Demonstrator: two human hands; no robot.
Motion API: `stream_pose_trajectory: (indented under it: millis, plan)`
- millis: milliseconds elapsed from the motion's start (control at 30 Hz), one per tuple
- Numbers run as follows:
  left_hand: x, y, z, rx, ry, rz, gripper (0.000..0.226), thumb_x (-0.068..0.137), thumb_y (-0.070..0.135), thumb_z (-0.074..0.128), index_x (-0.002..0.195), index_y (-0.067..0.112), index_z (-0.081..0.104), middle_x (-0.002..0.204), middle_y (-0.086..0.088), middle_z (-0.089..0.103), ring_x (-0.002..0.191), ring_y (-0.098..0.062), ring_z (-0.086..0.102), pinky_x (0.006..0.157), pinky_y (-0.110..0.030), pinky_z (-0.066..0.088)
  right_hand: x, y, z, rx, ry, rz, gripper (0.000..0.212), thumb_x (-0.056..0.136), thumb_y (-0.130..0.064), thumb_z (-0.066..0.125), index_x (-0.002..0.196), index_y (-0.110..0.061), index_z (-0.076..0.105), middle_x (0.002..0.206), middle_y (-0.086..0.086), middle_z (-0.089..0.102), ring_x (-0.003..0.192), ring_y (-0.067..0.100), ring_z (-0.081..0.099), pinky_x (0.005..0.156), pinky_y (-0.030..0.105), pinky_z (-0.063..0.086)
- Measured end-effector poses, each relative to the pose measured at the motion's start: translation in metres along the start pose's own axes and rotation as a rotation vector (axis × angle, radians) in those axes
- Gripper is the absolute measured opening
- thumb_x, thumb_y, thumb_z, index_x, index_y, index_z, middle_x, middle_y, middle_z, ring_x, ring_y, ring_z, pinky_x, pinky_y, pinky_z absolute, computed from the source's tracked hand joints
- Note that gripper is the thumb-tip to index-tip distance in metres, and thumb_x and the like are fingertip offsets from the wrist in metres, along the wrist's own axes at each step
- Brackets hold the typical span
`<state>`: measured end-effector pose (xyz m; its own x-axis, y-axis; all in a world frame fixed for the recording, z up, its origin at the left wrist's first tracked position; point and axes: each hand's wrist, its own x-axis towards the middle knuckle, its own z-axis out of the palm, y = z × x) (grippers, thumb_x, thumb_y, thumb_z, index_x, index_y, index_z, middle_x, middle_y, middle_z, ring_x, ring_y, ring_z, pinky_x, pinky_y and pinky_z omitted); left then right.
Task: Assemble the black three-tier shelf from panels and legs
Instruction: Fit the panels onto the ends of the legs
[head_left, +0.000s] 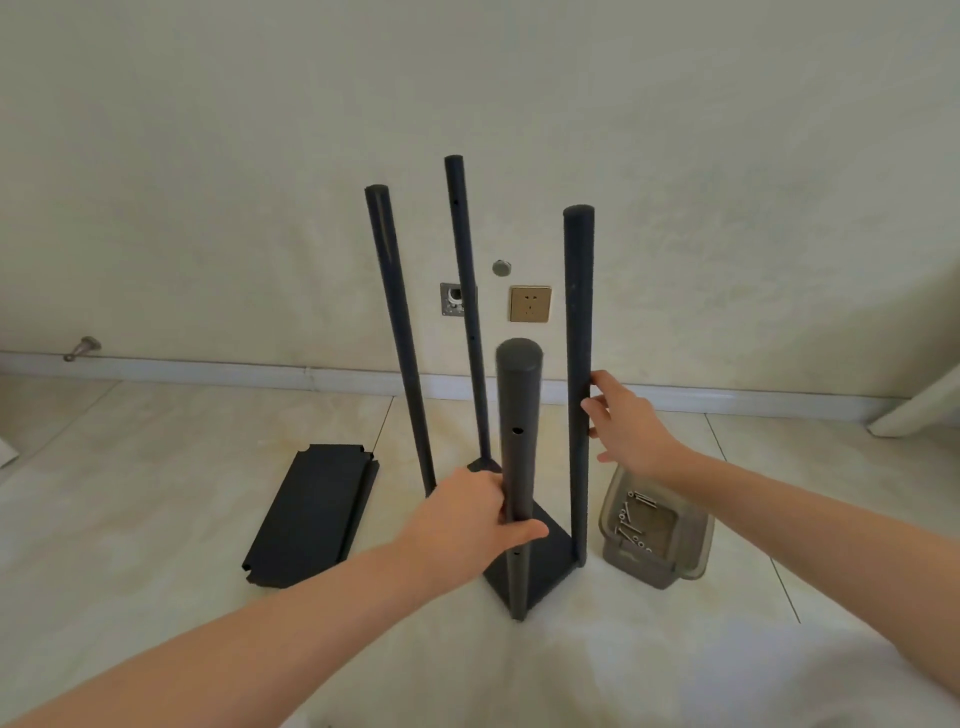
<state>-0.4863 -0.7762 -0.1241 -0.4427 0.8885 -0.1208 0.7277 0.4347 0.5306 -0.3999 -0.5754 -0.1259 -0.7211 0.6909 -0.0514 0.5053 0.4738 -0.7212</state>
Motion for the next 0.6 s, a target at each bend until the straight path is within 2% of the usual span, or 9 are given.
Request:
stream_pose_trajectory:
  millis: [67, 133, 233, 300, 400, 500, 600]
  plan:
    - [0.000, 0.004, 0.005, 0.048, -0.017, 0.038, 0.037, 0.090, 0.055, 0.066, 0.068, 0.031, 0.049, 0.072, 0.012, 0.057, 0.064, -0.003, 0.059, 0.070, -0.017, 0.051, 0.000, -0.001, -0.001, 0.030, -0.023, 0.001, 0.031, 0.106, -0.018, 0.039, 0.136, -0.016, 0.042, 0.108, 0.008, 0.062, 0.096, 0.029, 0.067, 0.076, 0.044, 0.061]
    - [0.001, 0.007, 0.011, 0.081, -0.033, 0.084, 0.038, 0.091, 0.058, 0.063, 0.070, 0.030, 0.048, 0.070, 0.012, 0.056, 0.063, -0.004, 0.058, 0.066, -0.016, 0.050, -0.001, -0.001, -0.003, 0.063, -0.059, 0.010, 0.031, 0.106, -0.018, 0.039, 0.137, -0.018, 0.041, 0.111, 0.008, 0.062, 0.101, 0.030, 0.065, 0.082, 0.051, 0.059]
    - [0.007, 0.011, 0.019, 0.111, -0.035, 0.118, 0.040, 0.089, 0.062, 0.061, 0.091, 0.022, 0.064, 0.071, 0.011, 0.058, 0.072, -0.010, 0.067, 0.074, -0.025, 0.058, 0.000, 0.002, -0.004, 0.096, -0.078, 0.041, 0.031, 0.105, -0.013, 0.042, 0.136, -0.015, 0.043, 0.117, 0.010, 0.061, 0.103, 0.029, 0.063, 0.084, 0.049, 0.059]
    - [0.015, 0.012, 0.024, 0.092, 0.003, 0.126, 0.042, 0.088, 0.062, 0.061, 0.098, 0.022, 0.065, 0.070, 0.014, 0.057, 0.071, -0.008, 0.068, 0.068, -0.018, 0.055, -0.001, 0.005, -0.006, 0.129, -0.079, 0.052, 0.031, 0.104, -0.012, 0.045, 0.135, -0.012, 0.043, 0.122, 0.012, 0.060, 0.106, 0.029, 0.063, 0.085, 0.048, 0.059]
    - [0.030, 0.012, 0.028, 0.001, 0.064, 0.136, 0.032, 0.087, 0.059, 0.065, 0.091, 0.028, 0.056, 0.064, 0.019, 0.053, 0.056, 0.002, 0.058, 0.048, -0.005, 0.043, -0.003, 0.009, -0.012, 0.204, -0.112, 0.048, 0.041, 0.105, -0.014, 0.045, 0.144, -0.019, 0.035, 0.135, 0.012, 0.055, 0.120, 0.032, 0.058, 0.095, 0.050, 0.054]
    - [0.044, 0.013, 0.028, -0.085, 0.082, 0.140, 0.030, 0.087, 0.056, 0.068, 0.096, 0.029, 0.060, 0.066, 0.024, 0.051, 0.053, 0.006, 0.054, 0.047, 0.004, 0.036, -0.007, 0.008, -0.013, 0.162, -0.116, 0.053, 0.053, 0.104, -0.020, 0.048, 0.151, -0.022, 0.024, 0.149, 0.010, 0.044, 0.130, 0.031, 0.051, 0.099, 0.049, 0.052]
    - [0.051, 0.011, 0.024, -0.135, 0.020, 0.127, 0.037, 0.085, 0.056, 0.070, 0.105, 0.025, 0.068, 0.071, 0.024, 0.056, 0.055, 0.005, 0.060, 0.051, 0.004, 0.038, -0.009, 0.004, -0.013, 0.064, -0.094, 0.064, 0.060, 0.102, -0.026, 0.050, 0.154, -0.020, 0.019, 0.155, 0.008, 0.038, 0.132, 0.032, 0.050, 0.104, 0.048, 0.048]
